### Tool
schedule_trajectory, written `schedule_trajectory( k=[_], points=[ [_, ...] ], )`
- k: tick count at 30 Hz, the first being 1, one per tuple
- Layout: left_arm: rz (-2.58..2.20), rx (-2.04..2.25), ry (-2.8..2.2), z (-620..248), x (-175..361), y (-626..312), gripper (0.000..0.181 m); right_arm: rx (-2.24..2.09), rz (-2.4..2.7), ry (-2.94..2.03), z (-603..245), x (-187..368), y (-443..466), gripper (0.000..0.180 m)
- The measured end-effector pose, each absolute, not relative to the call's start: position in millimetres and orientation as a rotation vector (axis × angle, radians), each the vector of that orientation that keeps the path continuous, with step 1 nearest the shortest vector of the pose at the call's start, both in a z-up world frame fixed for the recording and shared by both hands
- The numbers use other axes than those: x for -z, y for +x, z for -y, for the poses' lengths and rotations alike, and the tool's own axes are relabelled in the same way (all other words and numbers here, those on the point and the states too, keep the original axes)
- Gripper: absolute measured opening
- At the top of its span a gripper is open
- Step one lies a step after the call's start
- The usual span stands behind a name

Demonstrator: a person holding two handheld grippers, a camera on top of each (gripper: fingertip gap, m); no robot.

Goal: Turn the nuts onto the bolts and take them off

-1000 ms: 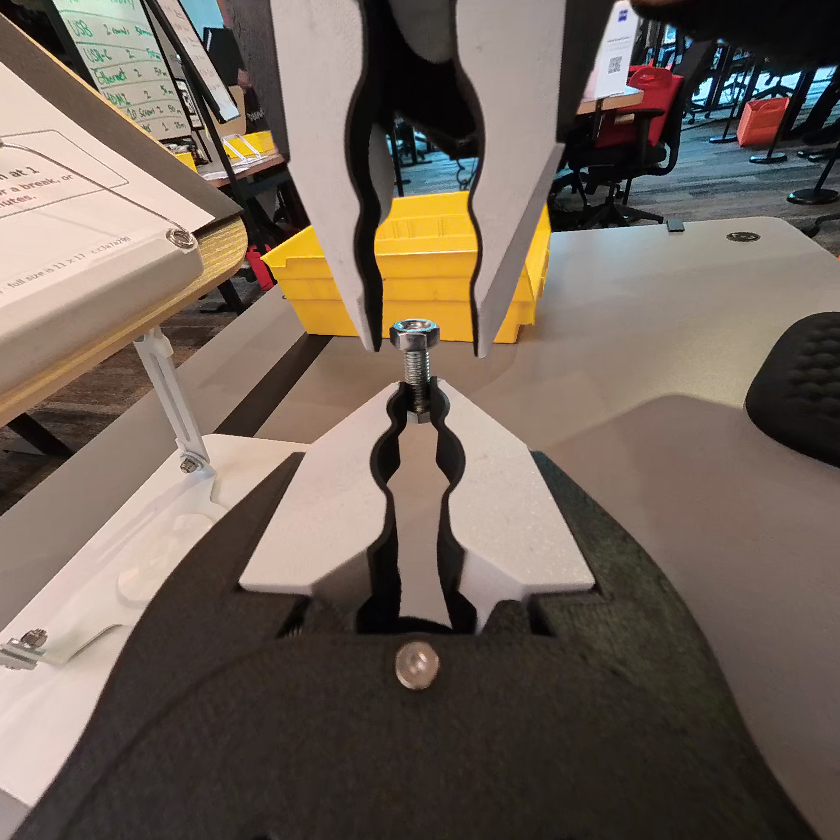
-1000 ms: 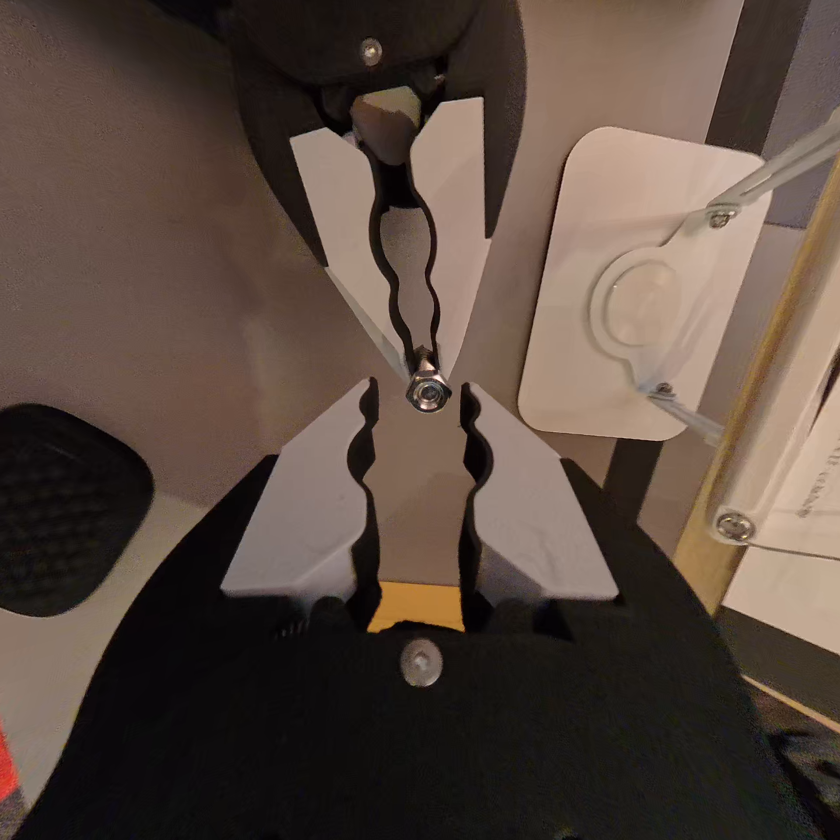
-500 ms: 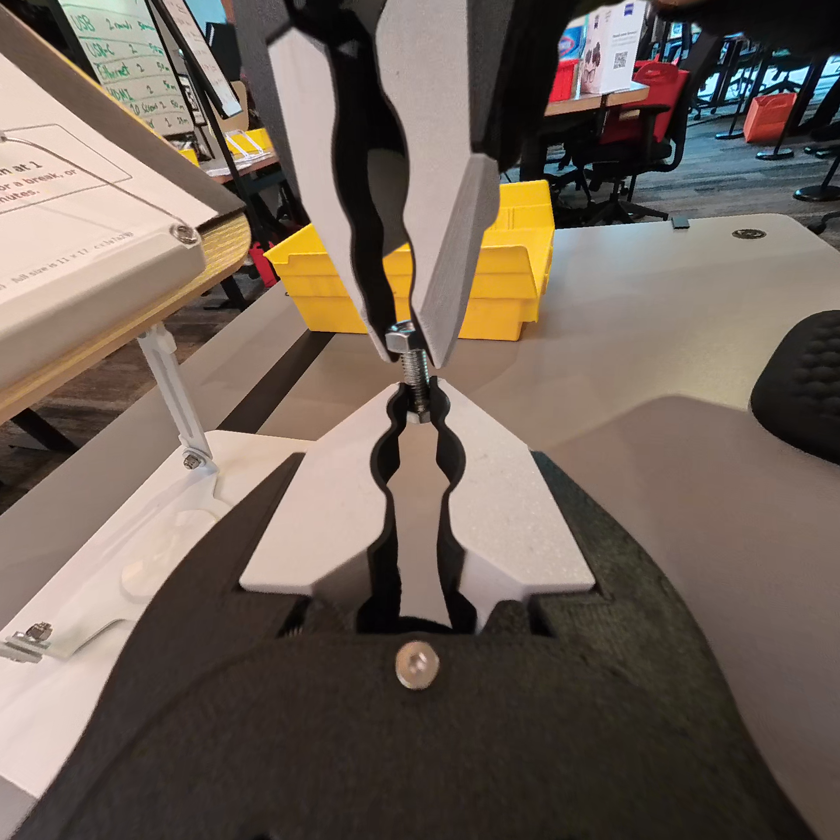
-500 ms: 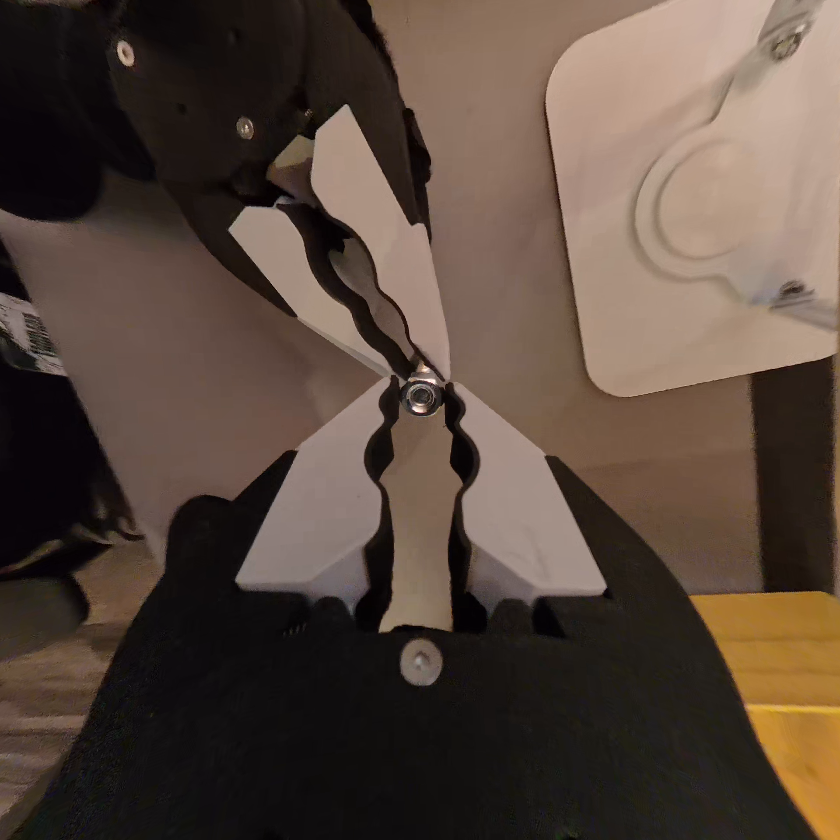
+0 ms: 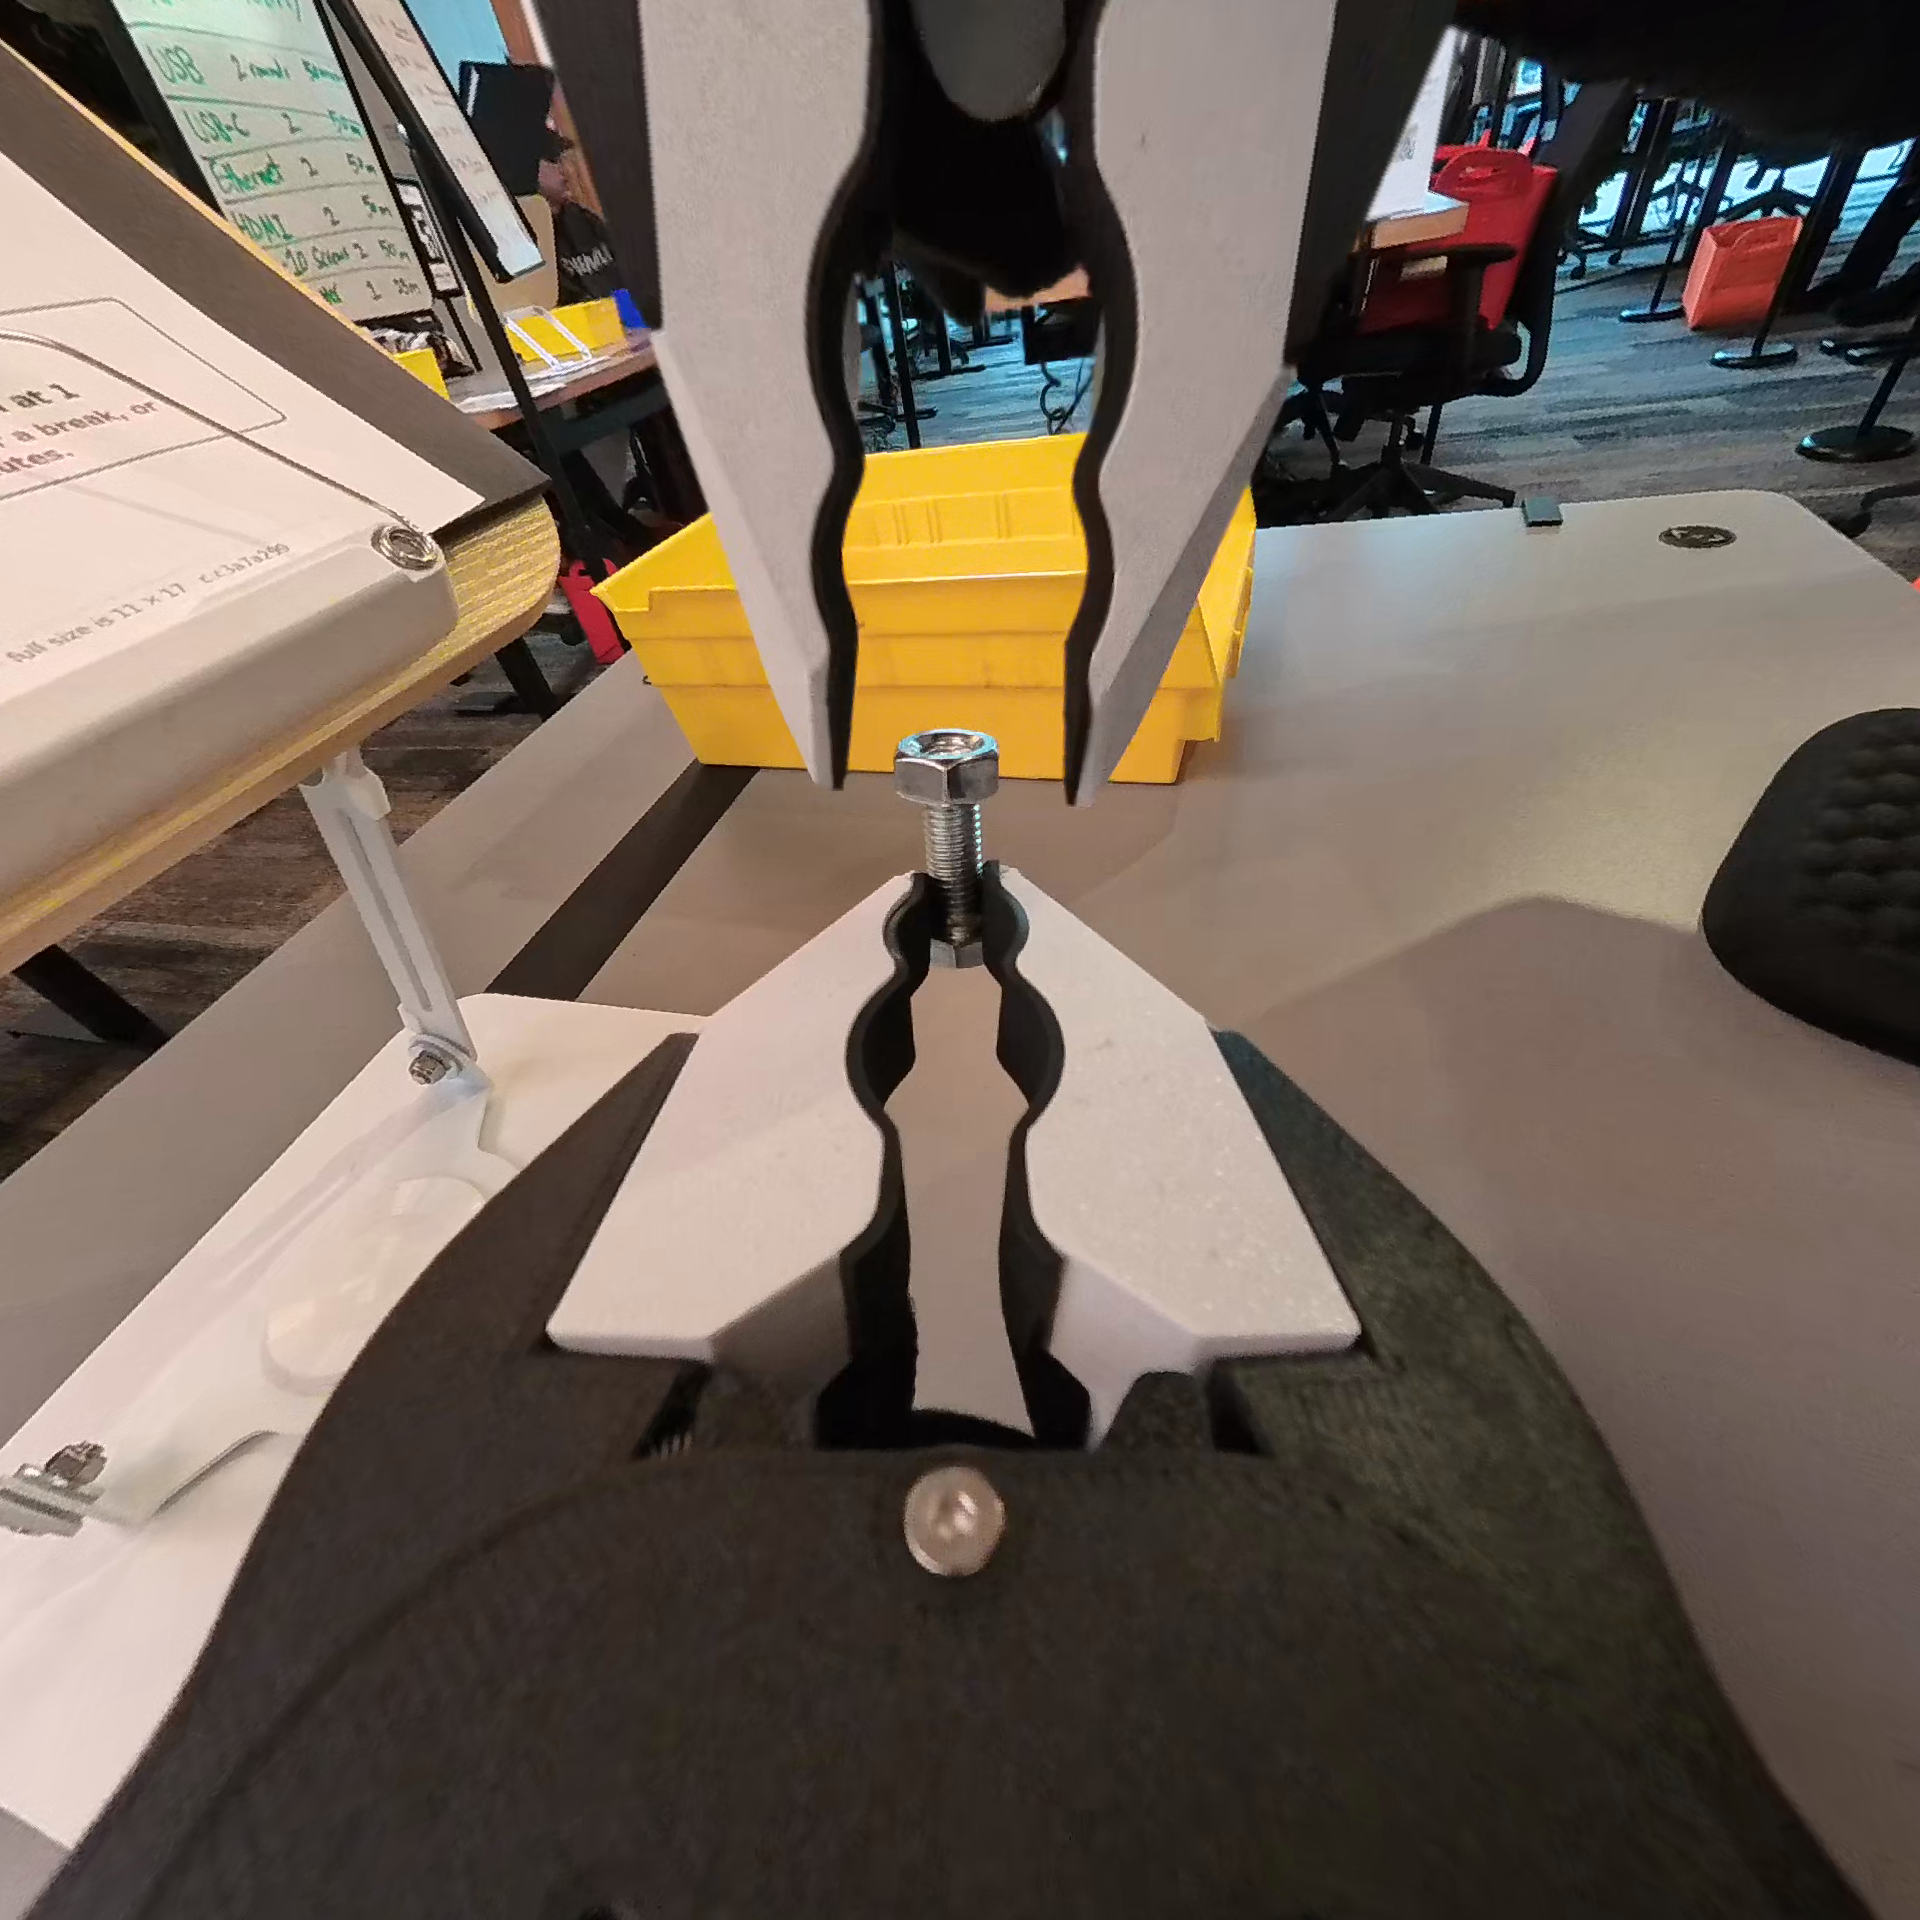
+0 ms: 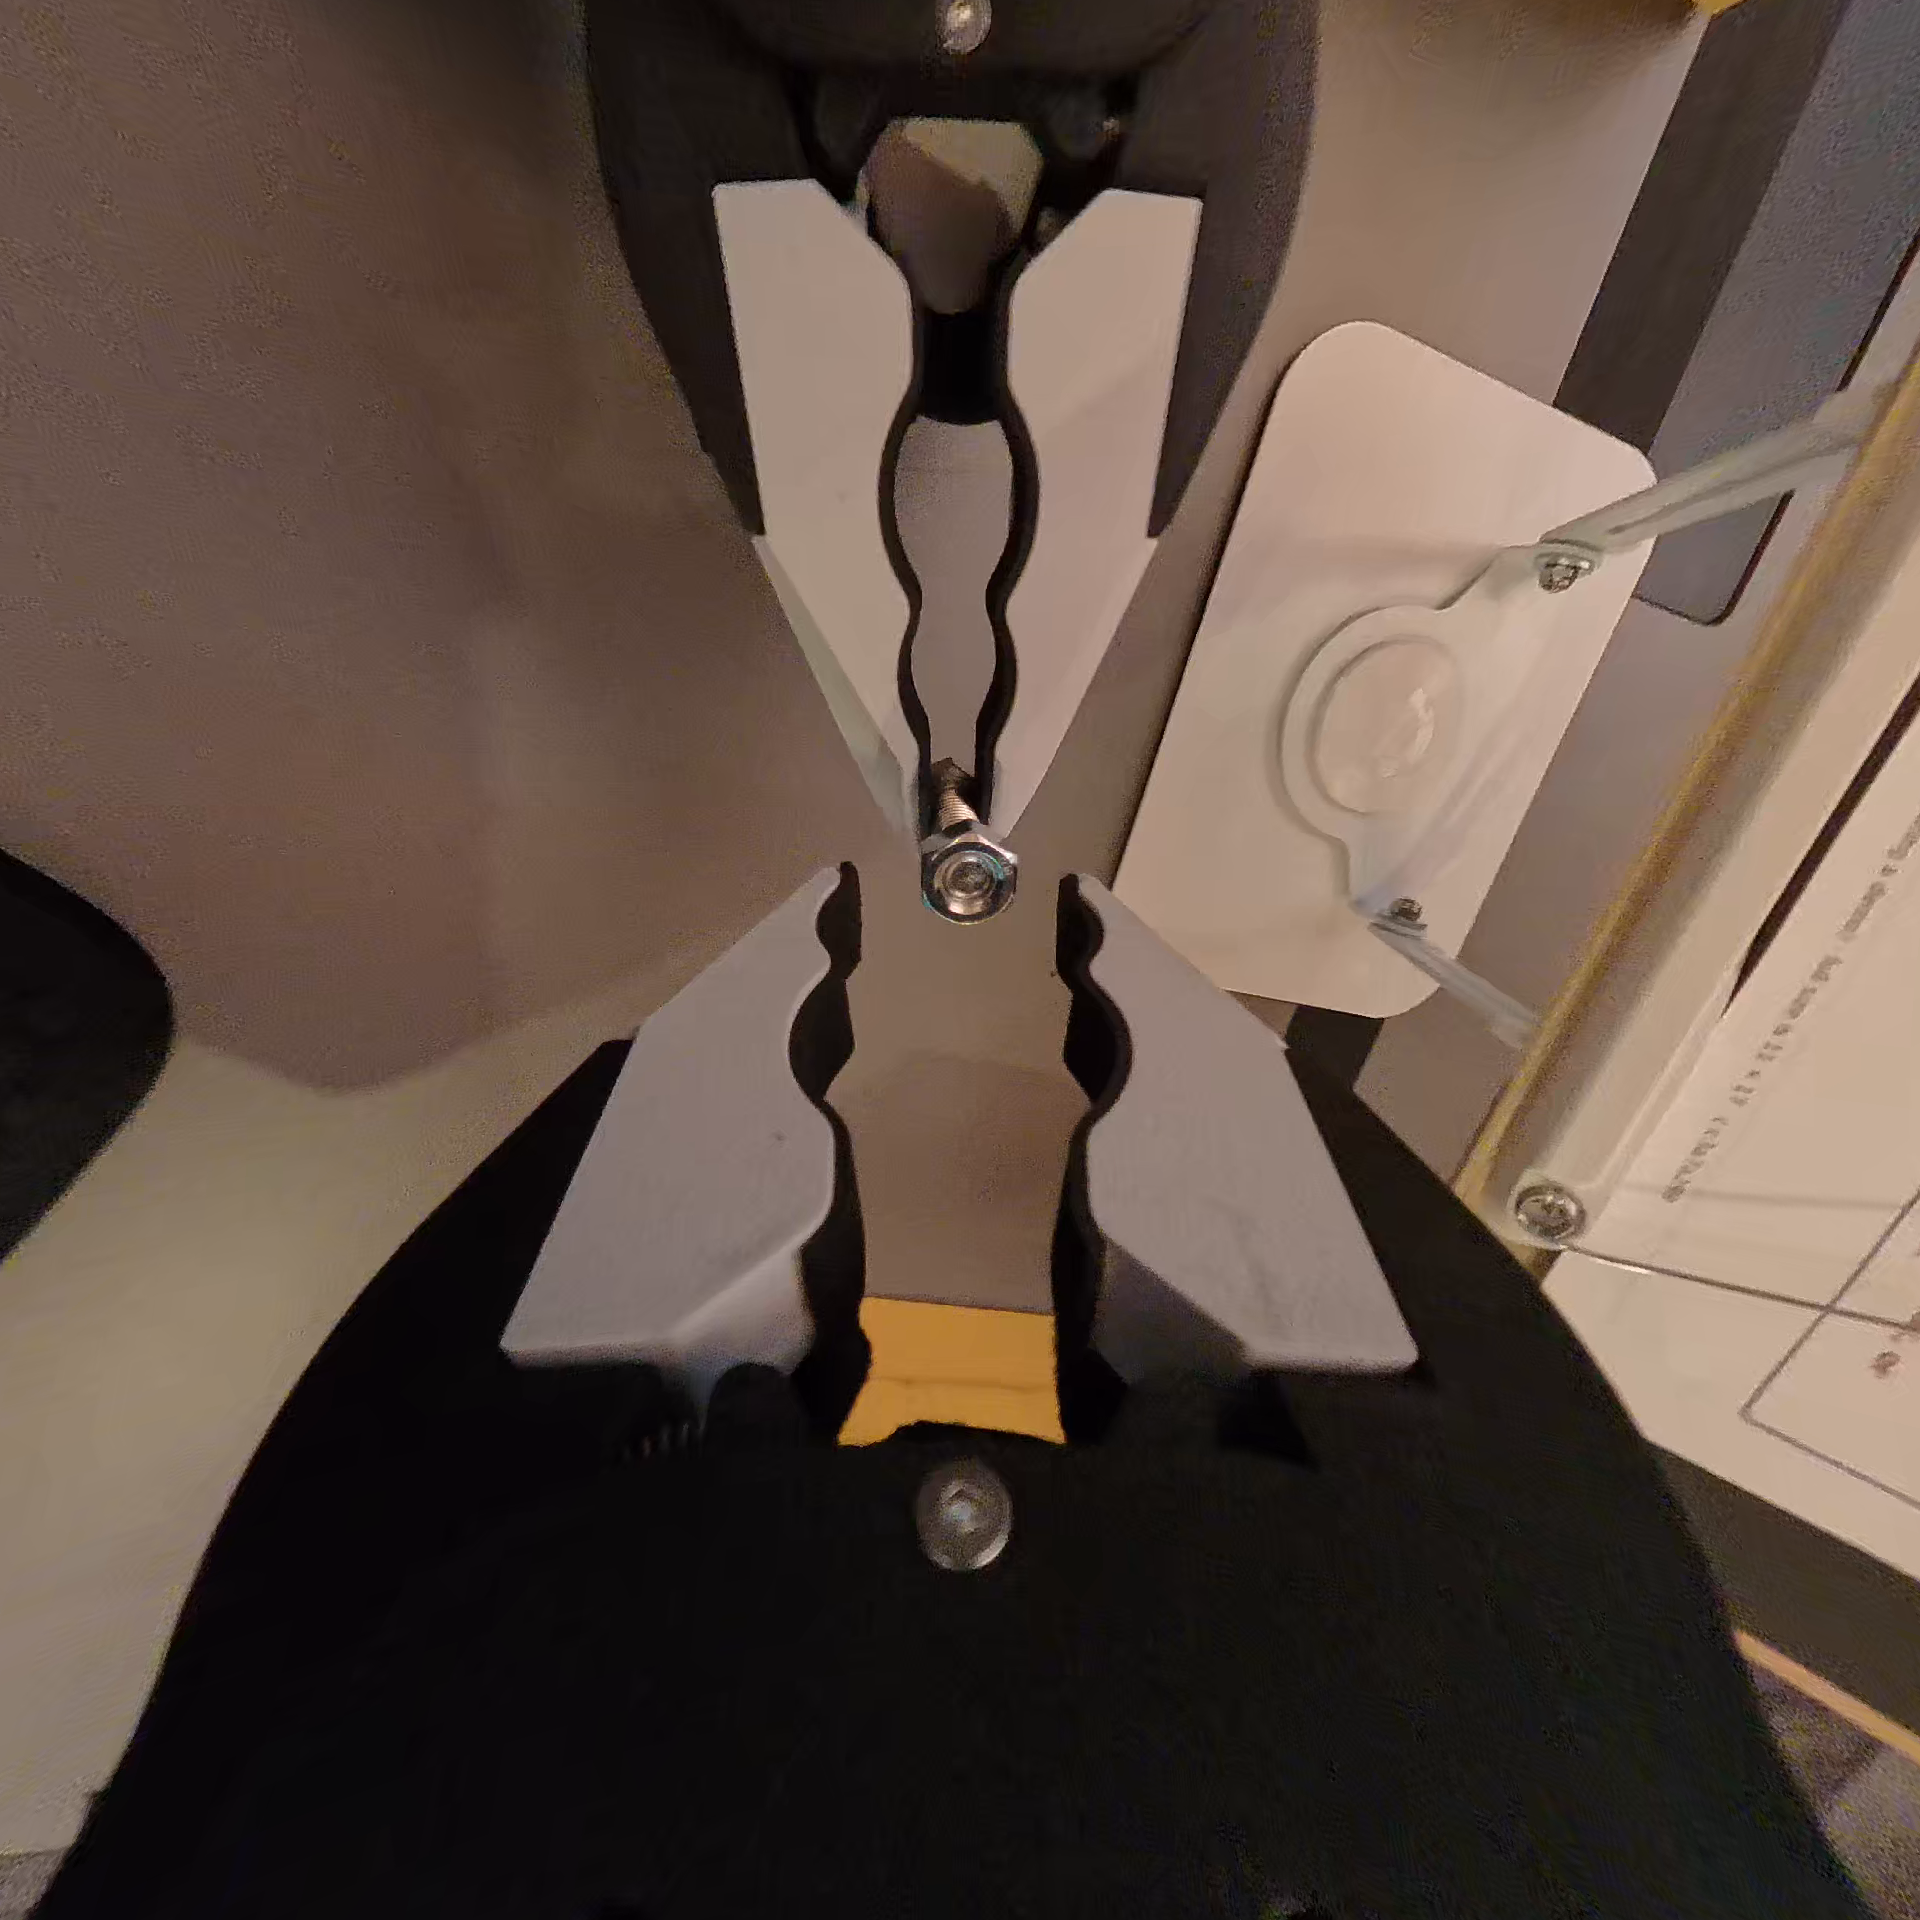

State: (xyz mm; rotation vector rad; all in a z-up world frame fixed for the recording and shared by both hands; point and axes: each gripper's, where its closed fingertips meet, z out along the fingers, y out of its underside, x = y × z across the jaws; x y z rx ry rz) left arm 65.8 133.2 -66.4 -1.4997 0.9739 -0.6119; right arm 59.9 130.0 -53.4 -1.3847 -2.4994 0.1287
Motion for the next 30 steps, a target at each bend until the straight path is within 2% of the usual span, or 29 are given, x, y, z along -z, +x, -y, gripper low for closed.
schedule_trajectory(
  k=[6,9,14,16,18,21,22,25,30],
  points=[
    [-0.976,0.61,-1.5,-133.0,66.7,65.7,0.007,-0.077,2.544,-1.303,-129.3,54.9,59.3,0.016],
    [-0.983,0.606,-1.502,-132.7,68.0,67.0,0.007,-0.124,2.522,-1.414,-129.2,56.1,60.6,0.016],
    [-0.977,0.611,-1.503,-133.2,67.8,65.9,0.007,-0.41,2.251,-1.966,-125.2,56.4,57.8,0.016],
    [-0.981,0.606,-1.509,-133.4,70.1,66.7,0.007,-0.477,2.219,-2.035,-123.4,58.7,58.5,0.016],
    [-0.983,0.613,-1.504,-132.4,69.1,68.0,0.007,-0.502,2.261,-1.97,-121.2,57.8,58.9,0.026],
    [-0.98,0.613,-1.5,-132.4,67.5,67.4,0.007,-0.406,2.306,-1.79,-128.3,51.4,57.7,0.051],
    [-0.977,0.616,-1.502,-132.8,67.8,66.9,0.007,-0.343,2.332,-1.712,-131.5,49.7,58.3,0.054],
    [-0.973,0.62,-1.503,-133.2,67.9,66.4,0.007,-0.212,2.414,-1.512,-133.5,46.9,59.3,0.052],
    [-0.98,0.62,-1.502,-132.4,68.2,67.8,0.007,-0.12,2.505,-1.363,-129.2,51.9,58.8,0.037]
  ],
)
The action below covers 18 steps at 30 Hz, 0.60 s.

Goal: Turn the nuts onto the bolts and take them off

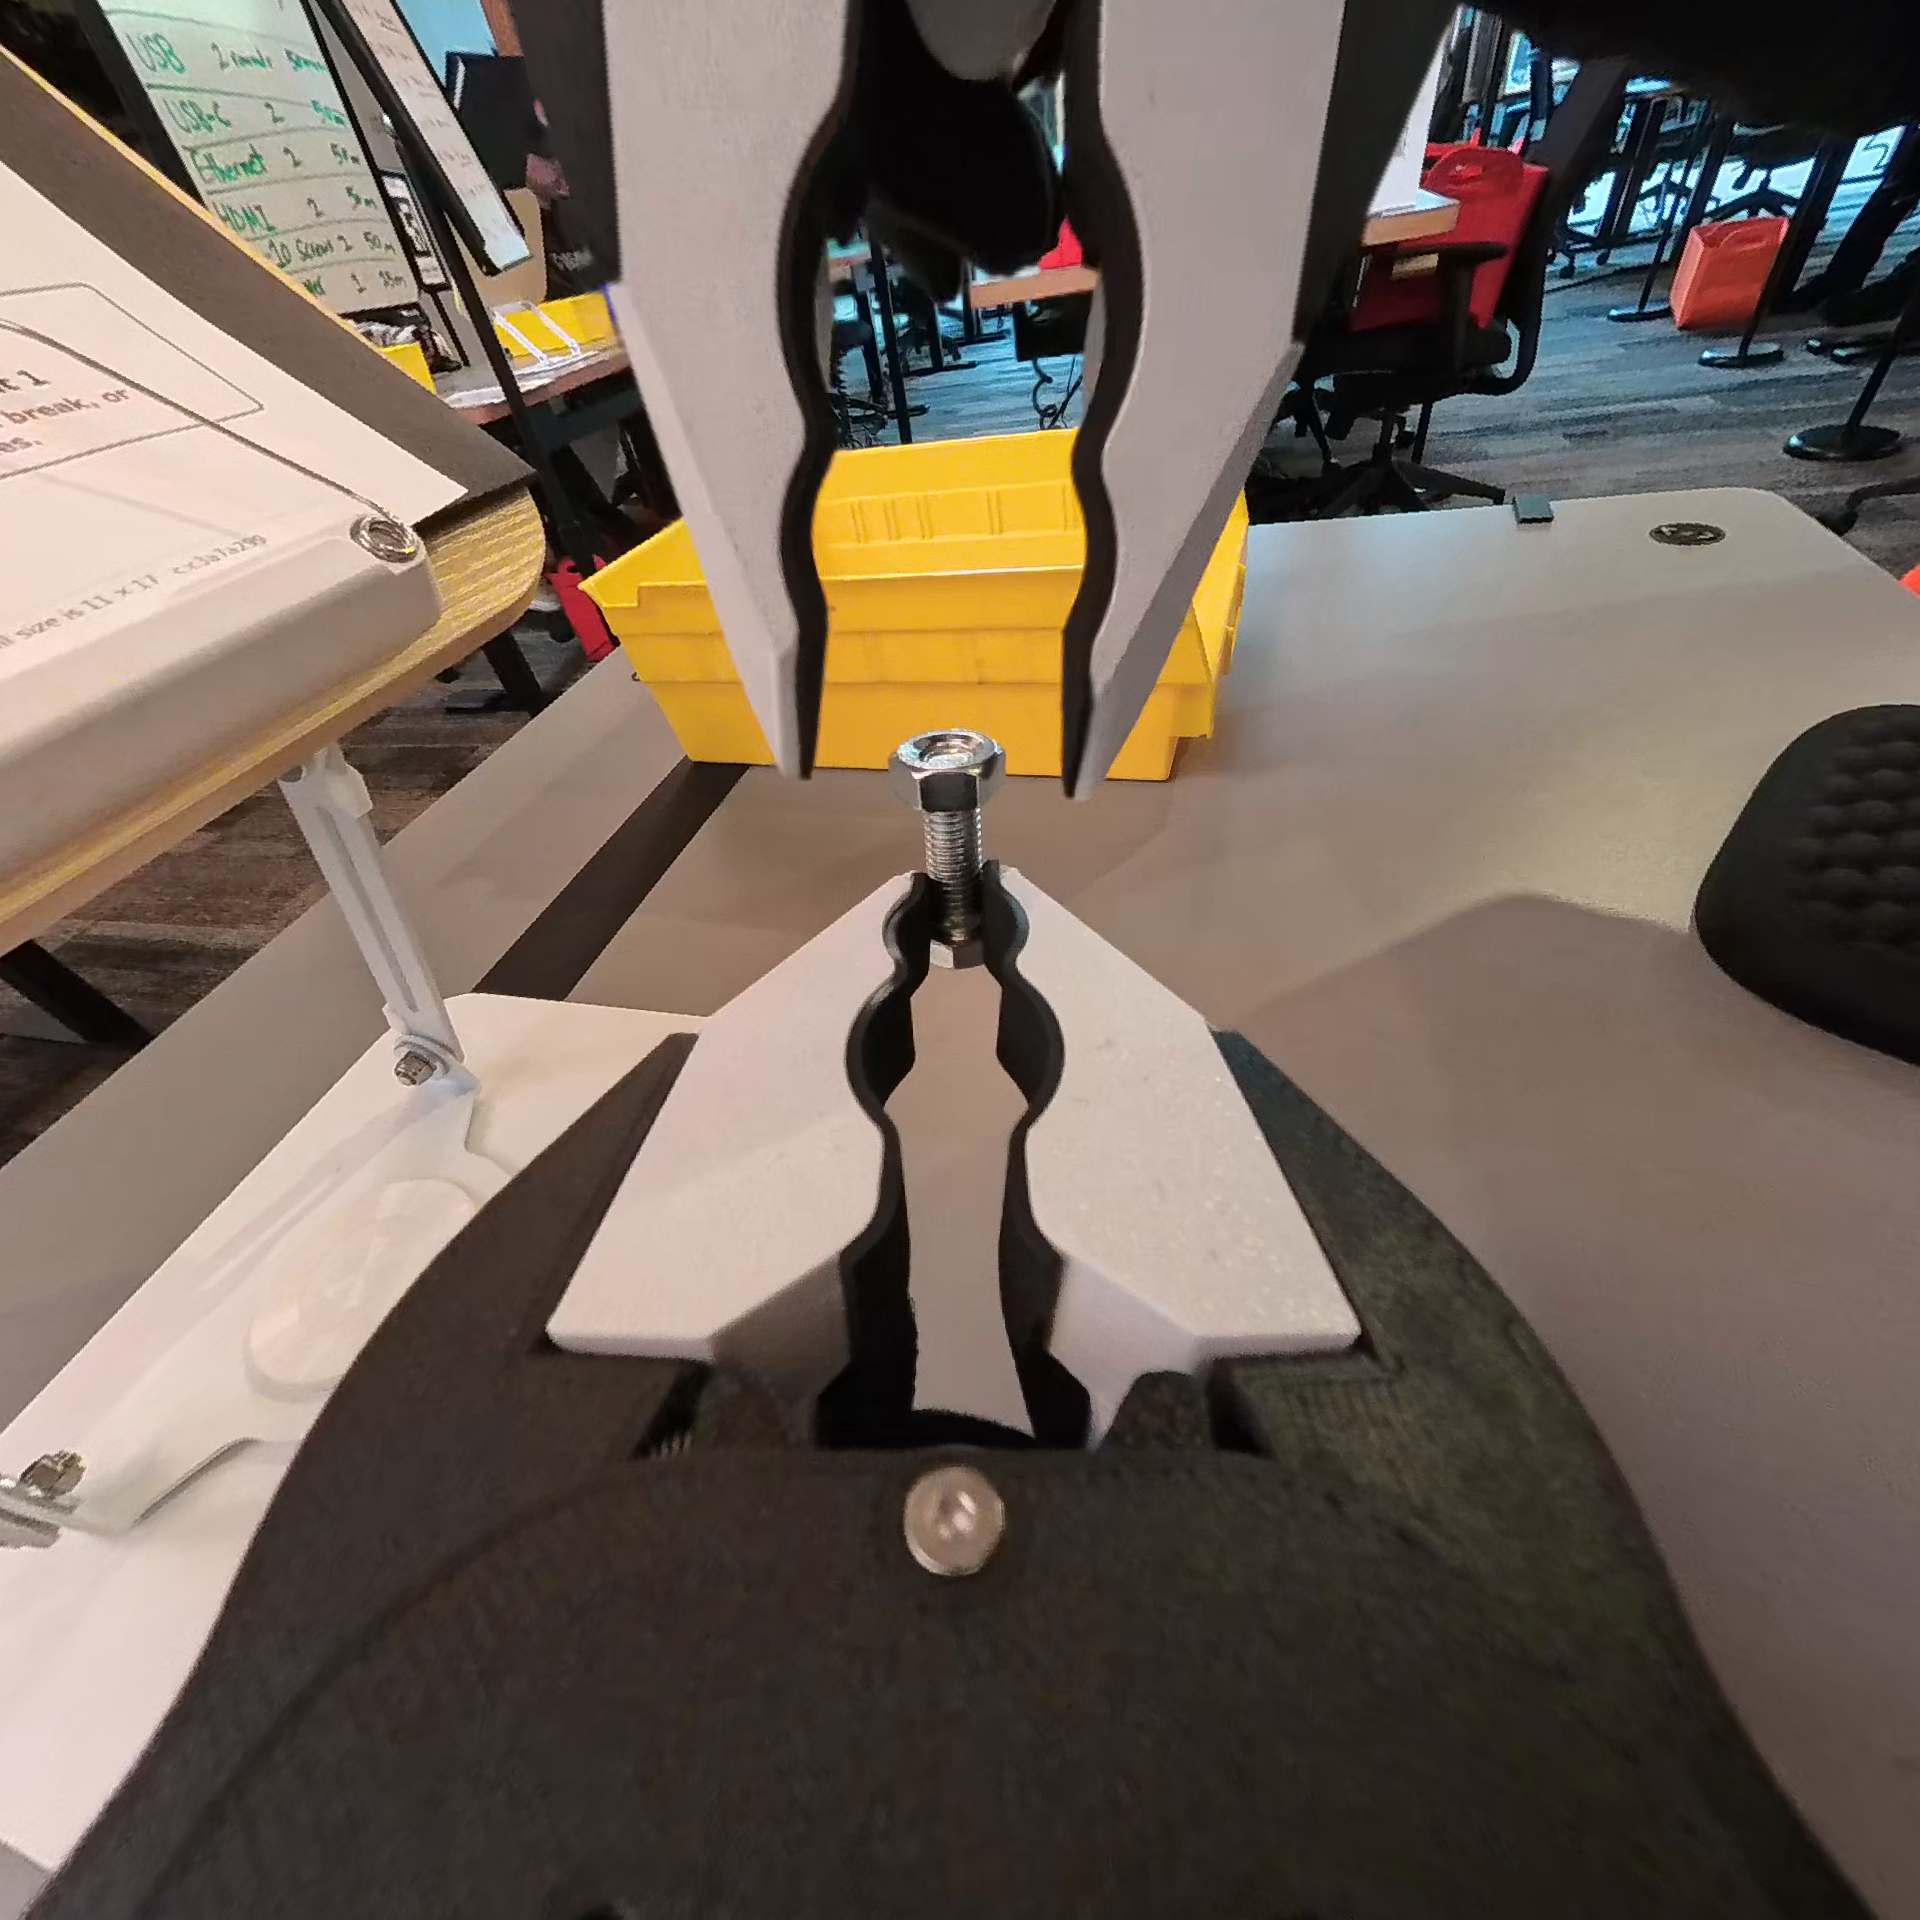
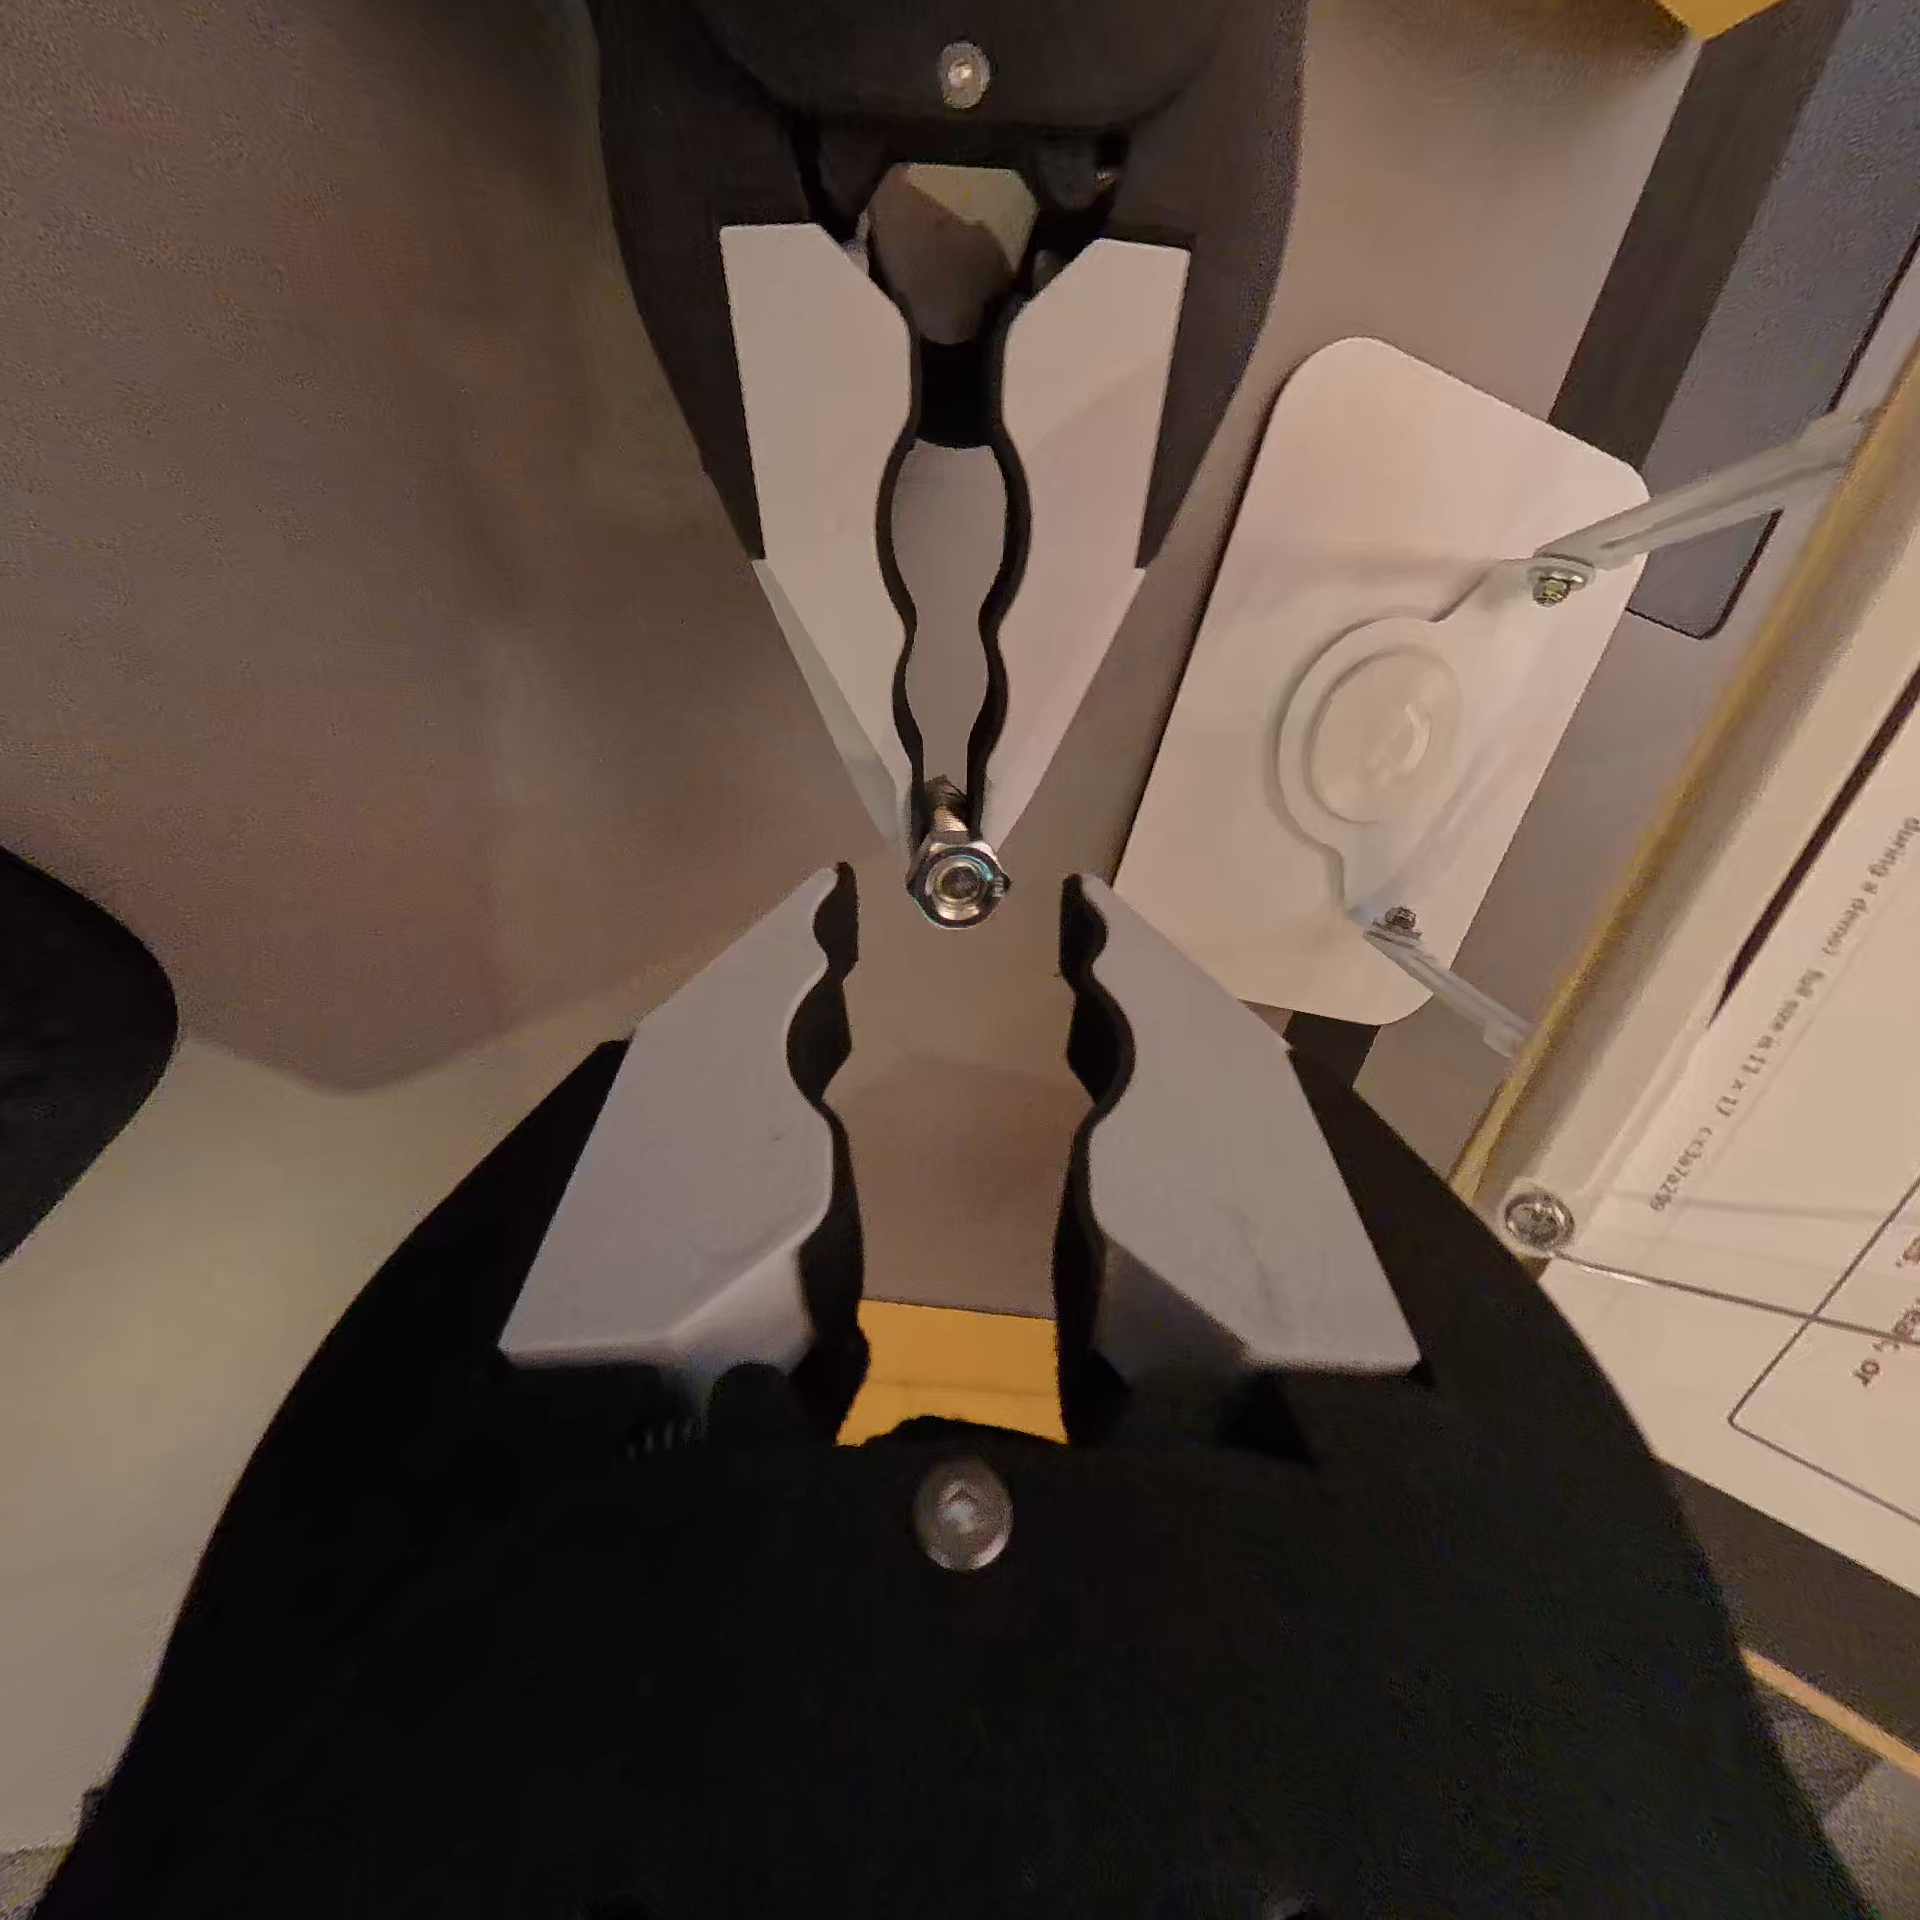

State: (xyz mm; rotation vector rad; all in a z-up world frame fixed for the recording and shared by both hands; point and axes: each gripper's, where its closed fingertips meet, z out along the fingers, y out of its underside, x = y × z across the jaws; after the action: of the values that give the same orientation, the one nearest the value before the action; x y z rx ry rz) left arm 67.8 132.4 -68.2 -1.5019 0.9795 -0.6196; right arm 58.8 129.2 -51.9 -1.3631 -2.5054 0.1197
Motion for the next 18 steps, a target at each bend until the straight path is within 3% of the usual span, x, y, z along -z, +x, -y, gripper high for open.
schedule_trajectory(
  k=[5,12,16,18],
  points=[
    [-0.98,0.616,-1.501,-132.5,67.8,67.3,0.007,-0.126,2.526,-1.359,-126.7,55.6,57.5,0.018],
    [-0.98,0.613,-1.51,-133.6,70.1,66.7,0.007,-0.437,2.153,-2.066,-126.1,57.9,55.1,0.018],
    [-0.974,0.615,-1.509,-133.8,69.7,67.0,0.007,-0.545,2.1,-2.14,-124.0,58.1,56.3,0.018],
    [-0.975,0.615,-1.503,-133.3,67.9,67.1,0.007,-0.465,2.143,-2.067,-129.8,58.1,59.3,0.042]
  ],
)
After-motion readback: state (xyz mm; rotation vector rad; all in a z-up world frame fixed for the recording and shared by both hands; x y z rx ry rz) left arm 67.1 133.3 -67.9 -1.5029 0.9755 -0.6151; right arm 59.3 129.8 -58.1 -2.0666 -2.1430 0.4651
